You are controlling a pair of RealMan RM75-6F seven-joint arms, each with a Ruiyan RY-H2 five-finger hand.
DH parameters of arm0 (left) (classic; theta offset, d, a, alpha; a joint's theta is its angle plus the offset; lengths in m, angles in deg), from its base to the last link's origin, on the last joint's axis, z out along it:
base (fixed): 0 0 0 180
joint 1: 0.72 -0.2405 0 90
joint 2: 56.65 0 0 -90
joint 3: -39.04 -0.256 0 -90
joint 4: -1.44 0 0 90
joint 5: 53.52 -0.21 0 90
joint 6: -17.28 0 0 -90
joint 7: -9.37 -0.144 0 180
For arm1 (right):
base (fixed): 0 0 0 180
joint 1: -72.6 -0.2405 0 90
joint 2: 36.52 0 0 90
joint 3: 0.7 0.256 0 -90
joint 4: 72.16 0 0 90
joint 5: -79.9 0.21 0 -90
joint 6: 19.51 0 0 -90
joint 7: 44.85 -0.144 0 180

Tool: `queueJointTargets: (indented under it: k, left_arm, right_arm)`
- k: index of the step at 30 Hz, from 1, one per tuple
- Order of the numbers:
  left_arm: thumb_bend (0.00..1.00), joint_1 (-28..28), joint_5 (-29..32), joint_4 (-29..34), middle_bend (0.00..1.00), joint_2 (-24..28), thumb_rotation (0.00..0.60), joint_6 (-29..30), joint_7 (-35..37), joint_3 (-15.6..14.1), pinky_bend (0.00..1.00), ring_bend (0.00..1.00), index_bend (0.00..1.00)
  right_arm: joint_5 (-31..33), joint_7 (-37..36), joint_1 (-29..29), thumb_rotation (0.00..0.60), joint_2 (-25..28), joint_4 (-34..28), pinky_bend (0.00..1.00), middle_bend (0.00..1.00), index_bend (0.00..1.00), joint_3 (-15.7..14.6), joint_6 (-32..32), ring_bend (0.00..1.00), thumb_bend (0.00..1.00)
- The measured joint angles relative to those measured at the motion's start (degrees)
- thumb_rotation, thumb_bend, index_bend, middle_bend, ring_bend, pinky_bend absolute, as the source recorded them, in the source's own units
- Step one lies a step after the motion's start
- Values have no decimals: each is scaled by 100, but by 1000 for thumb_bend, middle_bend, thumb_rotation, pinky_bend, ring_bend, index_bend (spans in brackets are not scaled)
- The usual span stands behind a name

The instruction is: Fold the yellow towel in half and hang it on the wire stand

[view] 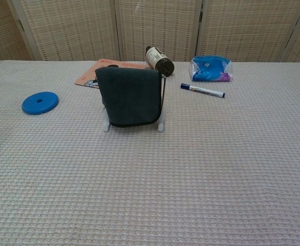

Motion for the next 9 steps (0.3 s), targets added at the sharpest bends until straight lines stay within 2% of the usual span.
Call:
queueJointTargets:
  k: [4,9]
  left_arm:
    - [402,-100,-87,54,439,-52,600,127,-185,-74,401,304,231]
    - [402,-196,-103,55,434,-105,600,252,-213,-54,398,304,229]
  right_arm:
    - [-43,-108,376,600,18,30,401,375,290,-76,241,294,388]
    - [-120,-230,563,600,36,50,400,368,290,-69,275,288,388]
